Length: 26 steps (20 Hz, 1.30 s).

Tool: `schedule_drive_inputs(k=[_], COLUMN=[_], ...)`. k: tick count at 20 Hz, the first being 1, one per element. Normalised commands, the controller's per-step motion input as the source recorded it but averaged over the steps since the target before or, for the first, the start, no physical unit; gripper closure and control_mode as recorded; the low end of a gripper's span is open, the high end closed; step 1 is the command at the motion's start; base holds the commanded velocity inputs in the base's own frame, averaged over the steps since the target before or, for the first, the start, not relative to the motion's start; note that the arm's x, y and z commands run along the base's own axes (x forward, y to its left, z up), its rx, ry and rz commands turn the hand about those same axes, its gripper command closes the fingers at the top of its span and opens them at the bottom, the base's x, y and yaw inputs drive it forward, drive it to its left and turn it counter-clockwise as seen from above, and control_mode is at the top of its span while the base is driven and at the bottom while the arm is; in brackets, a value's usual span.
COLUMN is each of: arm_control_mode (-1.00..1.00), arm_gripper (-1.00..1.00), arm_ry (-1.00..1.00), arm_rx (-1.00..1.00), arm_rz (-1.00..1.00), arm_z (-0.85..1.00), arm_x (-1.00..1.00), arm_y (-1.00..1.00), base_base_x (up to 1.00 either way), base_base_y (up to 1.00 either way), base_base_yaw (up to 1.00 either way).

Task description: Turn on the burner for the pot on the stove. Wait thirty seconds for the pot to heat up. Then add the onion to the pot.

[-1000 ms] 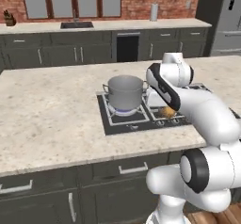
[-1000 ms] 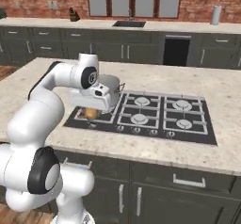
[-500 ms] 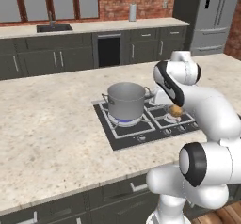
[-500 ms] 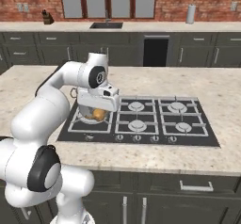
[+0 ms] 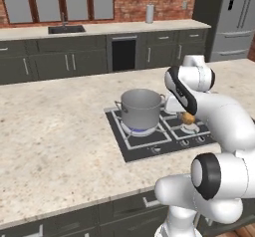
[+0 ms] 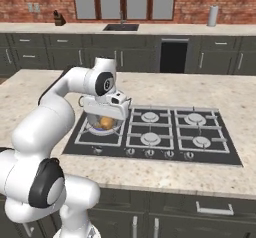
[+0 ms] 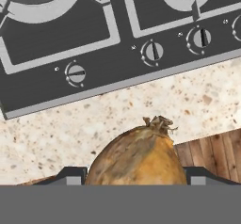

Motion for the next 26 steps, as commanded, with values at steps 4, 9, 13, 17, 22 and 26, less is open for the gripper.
schedule_drive_inputs(k=[4, 9, 13, 17, 22, 26], arm_control_mode=[1.0, 1.0, 1.0, -1.0, -1.0, -1.0], arm_gripper=[1.0, 1.0, 1.0, 1.0, 1.0, 1.0], arm_ry=[0.0, 0.0, 0.0, -0.08, -0.14, 0.02], arm_rx=[0.0, 0.0, 0.0, -0.01, -0.08, -0.14], arm_rz=[0.0, 0.0, 0.0, 0.01, 0.11, 0.0], arm_z=[0.0, 0.0, 0.0, 0.06, 0.39, 0.54], arm_x=[0.0, 0.0, 0.0, 0.0, 0.2, 0.48], arm_y=[0.0, 0.0, 0.0, 0.06, 0.12, 0.21], base_base_x=[0.0, 0.0, 0.0, 0.0, 0.0, 0.0], base_base_y=[0.05, 0.0, 0.0, 0.0, 0.0, 0.0], base_base_yaw=[0.02, 0.0, 0.0, 0.0, 0.0, 0.0])
